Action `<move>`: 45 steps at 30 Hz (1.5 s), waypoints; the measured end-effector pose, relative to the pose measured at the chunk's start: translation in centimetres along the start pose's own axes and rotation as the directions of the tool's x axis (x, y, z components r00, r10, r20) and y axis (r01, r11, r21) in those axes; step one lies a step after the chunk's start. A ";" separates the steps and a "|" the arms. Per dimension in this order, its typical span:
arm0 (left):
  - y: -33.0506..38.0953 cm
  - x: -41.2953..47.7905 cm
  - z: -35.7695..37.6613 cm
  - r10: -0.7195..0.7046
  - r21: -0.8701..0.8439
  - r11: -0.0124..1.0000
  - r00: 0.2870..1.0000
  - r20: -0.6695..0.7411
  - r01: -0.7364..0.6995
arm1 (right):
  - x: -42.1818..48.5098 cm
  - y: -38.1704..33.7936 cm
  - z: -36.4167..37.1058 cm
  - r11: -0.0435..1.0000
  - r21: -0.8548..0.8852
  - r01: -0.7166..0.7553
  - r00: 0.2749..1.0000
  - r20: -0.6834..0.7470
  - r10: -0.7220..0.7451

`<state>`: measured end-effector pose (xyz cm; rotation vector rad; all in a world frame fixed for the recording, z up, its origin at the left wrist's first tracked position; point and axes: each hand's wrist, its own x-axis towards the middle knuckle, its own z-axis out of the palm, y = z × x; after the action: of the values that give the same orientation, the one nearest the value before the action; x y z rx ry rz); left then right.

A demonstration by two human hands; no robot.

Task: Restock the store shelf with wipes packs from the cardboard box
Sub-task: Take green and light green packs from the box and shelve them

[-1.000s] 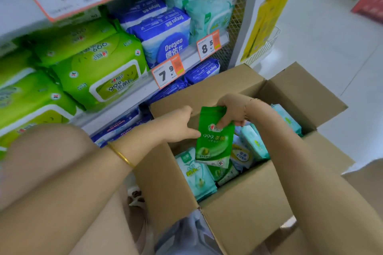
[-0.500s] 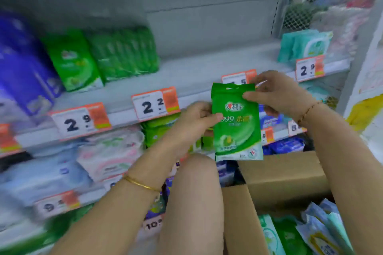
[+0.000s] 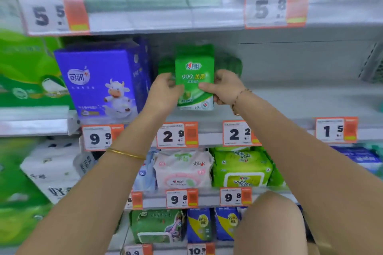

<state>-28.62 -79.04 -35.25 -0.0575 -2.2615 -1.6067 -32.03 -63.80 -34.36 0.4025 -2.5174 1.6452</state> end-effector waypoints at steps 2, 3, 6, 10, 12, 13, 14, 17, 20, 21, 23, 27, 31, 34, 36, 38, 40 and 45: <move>-1.3 1.4 -0.9 0.010 0.171 0.985 1.000 -0.009 -0.008 | 2.7 -0.2 2.7 0.997 -0.056 0.051 0.999 -0.016 -0.052; -1.8 2.0 -1.2 0.018 0.242 0.970 1.000 -0.008 -0.015 | 3.8 -0.2 3.9 0.993 -0.099 0.064 0.997 -0.023 -0.067; -3.3 3.6 -1.2 -0.059 0.343 0.937 0.998 -0.026 0.065 | 6.0 0.3 6.4 0.975 -0.218 0.048 0.997 -0.041 -0.058; -4.4 4.4 -0.4 -0.189 0.436 0.884 0.982 0.005 0.168 | 6.8 1.4 7.8 0.927 -0.374 -0.027 0.998 -0.068 0.002; -4.7 4.6 -0.2 -0.178 0.440 0.883 0.984 -0.001 0.160 | 7.0 1.7 8.1 0.924 -0.379 -0.056 0.993 -0.118 0.011; -4.8 4.8 -0.1 -0.172 0.438 0.886 0.985 -0.002 0.155 | 7.1 1.7 8.2 0.925 -0.373 -0.069 0.990 -0.140 0.018; -4.9 4.9 -0.1 -0.171 0.433 0.888 0.985 0.001 0.154 | 7.2 1.7 8.3 0.928 -0.361 -0.086 0.987 -0.159 0.030; -5.1 5.1 -0.2 -0.163 0.434 0.889 0.987 0.004 0.145 | 7.6 1.6 8.5 0.939 -0.304 -0.162 0.978 -0.173 0.112; -5.4 5.2 -0.3 -0.162 0.404 0.903 0.987 0.001 0.147 | 7.9 1.9 8.5 0.938 -0.297 -0.179 0.982 -0.116 0.150; -5.5 5.3 -0.3 -0.164 0.379 0.912 0.986 -0.006 0.154 | 8.0 2.1 8.5 0.939 -0.298 -0.172 0.984 -0.098 0.149; -5.5 5.2 -0.2 -0.173 0.321 0.931 0.984 -0.033 0.175 | 8.1 2.4 8.4 0.942 -0.289 -0.171 0.985 -0.079 0.155; -5.5 5.5 -0.1 -0.234 0.222 0.943 0.969 -0.081 0.246 | 8.0 2.6 8.0 0.941 -0.294 -0.165 0.986 -0.049 0.158; -5.1 5.9 -0.1 -0.265 0.221 0.936 0.961 -0.077 0.276 | 8.1 2.7 8.0 0.932 -0.331 -0.145 0.989 -0.033 0.142; -5.0 5.9 -0.1 -0.279 0.224 0.932 0.958 -0.061 0.285 | 8.1 2.7 7.8 0.922 -0.363 -0.136 0.990 -0.016 0.140; -5.2 5.9 -0.1 -0.279 0.229 0.931 0.959 -0.054 0.284 | 8.0 2.6 7.6 0.909 -0.393 -0.139 0.988 0.001 0.151; -5.2 5.9 -0.1 -0.282 0.231 0.930 0.958 -0.054 0.286 | 7.8 2.3 7.7 0.889 -0.434 -0.147 0.987 -0.003 0.162; -5.3 5.8 0.0 -0.285 0.231 0.929 0.957 -0.053 0.289 | 7.7 2.0 7.8 0.873 -0.462 -0.155 0.986 -0.021 0.163; -4.9 4.8 0.2 -0.262 0.248 0.930 0.963 -0.070 0.271 | 7.6 1.9 7.8 0.864 -0.478 -0.160 0.985 -0.024 0.169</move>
<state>-34.37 -81.40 -38.23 0.3575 -2.5143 -1.4075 -39.40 -71.40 -37.47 0.1516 -2.9128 0.9916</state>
